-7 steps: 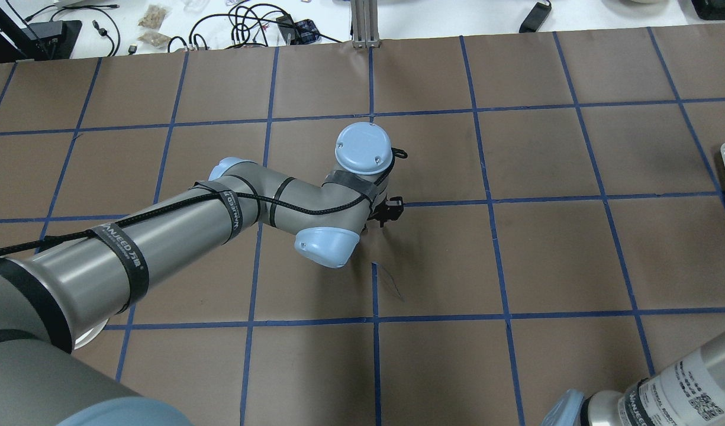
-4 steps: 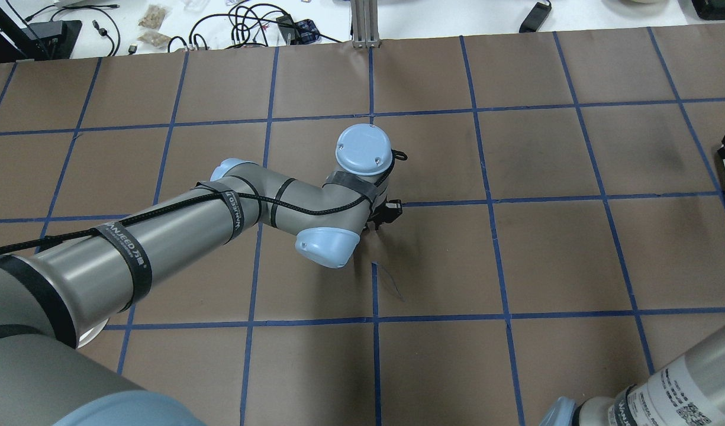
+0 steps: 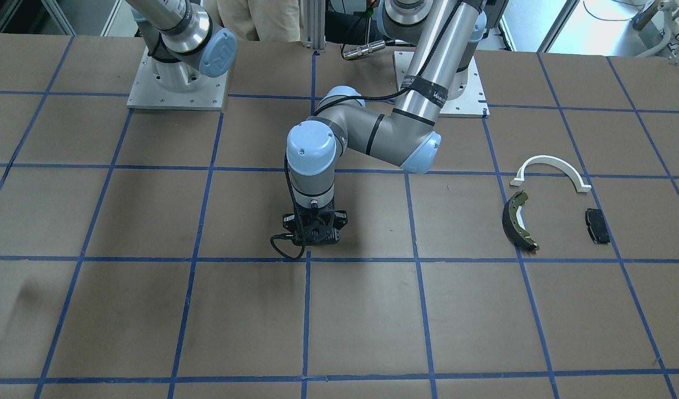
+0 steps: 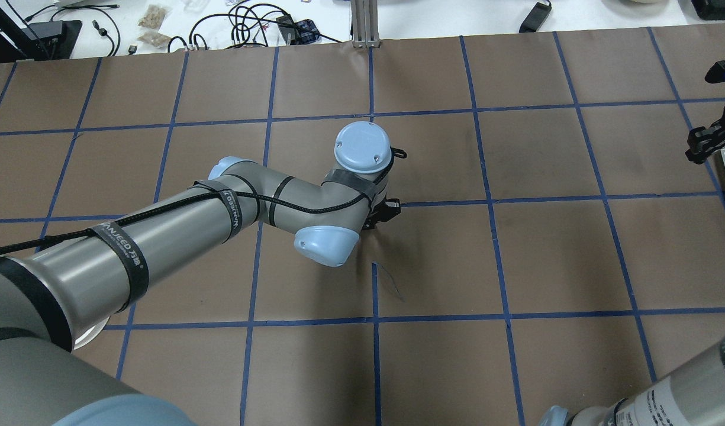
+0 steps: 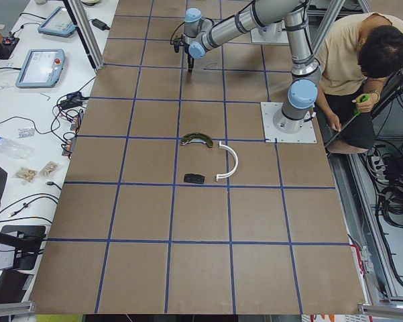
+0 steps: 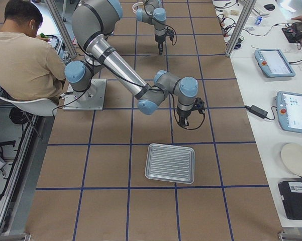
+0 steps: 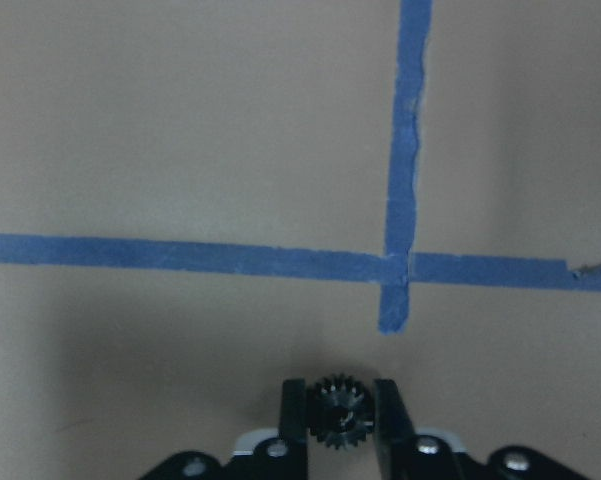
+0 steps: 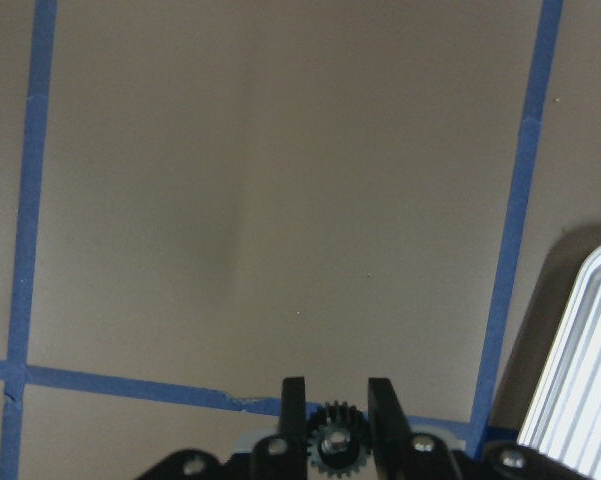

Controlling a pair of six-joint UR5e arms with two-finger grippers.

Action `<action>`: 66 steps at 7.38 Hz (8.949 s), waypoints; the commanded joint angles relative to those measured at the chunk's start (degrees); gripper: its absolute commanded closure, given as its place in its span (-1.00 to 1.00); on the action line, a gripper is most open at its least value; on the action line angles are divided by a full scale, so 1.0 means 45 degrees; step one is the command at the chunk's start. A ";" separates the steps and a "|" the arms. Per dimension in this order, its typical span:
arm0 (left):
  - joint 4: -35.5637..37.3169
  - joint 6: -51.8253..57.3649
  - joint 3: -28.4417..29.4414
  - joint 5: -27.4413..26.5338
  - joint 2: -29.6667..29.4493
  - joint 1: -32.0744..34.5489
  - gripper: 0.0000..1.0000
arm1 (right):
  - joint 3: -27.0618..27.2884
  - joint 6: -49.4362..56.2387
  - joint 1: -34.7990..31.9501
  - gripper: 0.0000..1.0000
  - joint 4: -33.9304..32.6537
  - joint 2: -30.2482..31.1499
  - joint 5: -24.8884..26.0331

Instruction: Place bearing gear from tray to pile

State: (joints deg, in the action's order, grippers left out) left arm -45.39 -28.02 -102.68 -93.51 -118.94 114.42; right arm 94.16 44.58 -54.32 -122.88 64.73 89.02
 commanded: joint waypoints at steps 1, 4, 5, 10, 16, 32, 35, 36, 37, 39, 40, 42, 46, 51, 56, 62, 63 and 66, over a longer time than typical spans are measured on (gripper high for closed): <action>-0.1231 0.0093 0.0741 0.0038 0.0703 -0.0404 1.00 | 0.0111 -0.0316 -0.0214 0.79 0.0042 0.0068 -0.0016; -0.9210 0.3517 0.4935 0.0176 0.2111 -0.2684 1.00 | 0.1823 -0.4008 -0.2334 0.84 -0.0229 0.0672 -0.0212; -1.0505 0.5426 0.5274 0.0136 0.2598 -0.3833 1.00 | 0.1984 -0.5343 -0.3717 0.85 -0.0831 0.0674 -0.0192; -1.1106 1.3533 0.3253 -0.0060 0.4495 -0.9103 1.00 | 0.1751 -1.5280 -1.0946 0.88 -0.1793 0.0539 -0.0055; -0.1565 1.8511 -0.2822 0.0408 0.4146 -1.3942 1.00 | 0.1732 -1.9459 -1.4414 -0.35 -0.2713 -0.0458 -0.0212; 0.1838 0.1345 -0.2691 0.0332 0.1866 -0.1387 -1.00 | -0.2057 -1.0044 -0.7988 -1.00 0.7576 0.5319 0.0726; 0.1904 0.1559 -0.2768 0.0292 0.1296 -0.1208 -1.00 | -0.2154 -1.0085 -0.7834 -1.00 0.7853 0.4756 0.0779; 0.1923 0.1558 -0.2750 0.0312 0.1217 -0.1188 -1.00 | -0.2039 -1.0122 -0.7832 -1.00 0.7874 0.4756 0.0939; 0.1943 0.1558 -0.2769 0.0292 0.1197 -0.1188 -1.00 | -0.2308 -1.0084 -0.7813 -1.00 0.7855 0.4756 0.0806; 0.1963 0.1558 -0.2672 0.0292 0.1197 -0.1188 0.22 | -0.2932 -1.0044 -0.7812 -1.00 0.7913 0.4814 0.0825; 0.1943 0.1558 -0.2691 0.0292 0.1197 -0.1188 0.58 | -0.3052 -1.0083 -0.7813 -1.00 0.7836 0.4814 0.0766; 0.1924 0.1578 -0.2672 0.0273 0.1293 -0.1188 1.00 | -0.3052 -1.0044 -0.7871 -1.00 0.7738 0.4833 0.0746; -0.4591 0.4182 0.0480 0.0312 0.3437 -0.2704 1.00 | -0.2799 -0.9967 -0.7890 -1.00 0.7913 0.4834 0.0395; -0.8272 1.2121 0.1217 -0.0528 0.5317 -0.9238 1.00 | -0.2135 -0.8989 -0.7910 -1.00 0.7874 0.4951 0.0512; -0.1037 1.8668 -0.4285 0.0663 0.4830 -1.4215 1.00 | -0.2057 -0.9048 -0.7930 -1.00 0.7855 0.4971 0.0414; -0.0635 1.8785 -0.4371 0.0722 0.4771 -1.4294 -1.00 | -0.2057 -0.9185 -0.7930 -1.00 0.7718 0.4912 0.0590; -0.0674 1.8592 -0.4332 0.0664 0.4926 -1.4216 -1.00 | -0.2057 -0.9185 -0.7930 -1.00 0.7718 0.4912 0.0609; -0.3778 1.4865 -0.2625 0.0489 0.6485 -1.1457 -1.00 | -0.2057 -0.9165 -0.7930 -1.00 0.7698 0.4912 0.0609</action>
State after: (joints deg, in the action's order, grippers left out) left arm -54.05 48.79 -119.28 -90.86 -92.56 56.27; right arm 84.90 3.31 -90.00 -88.18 86.84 91.73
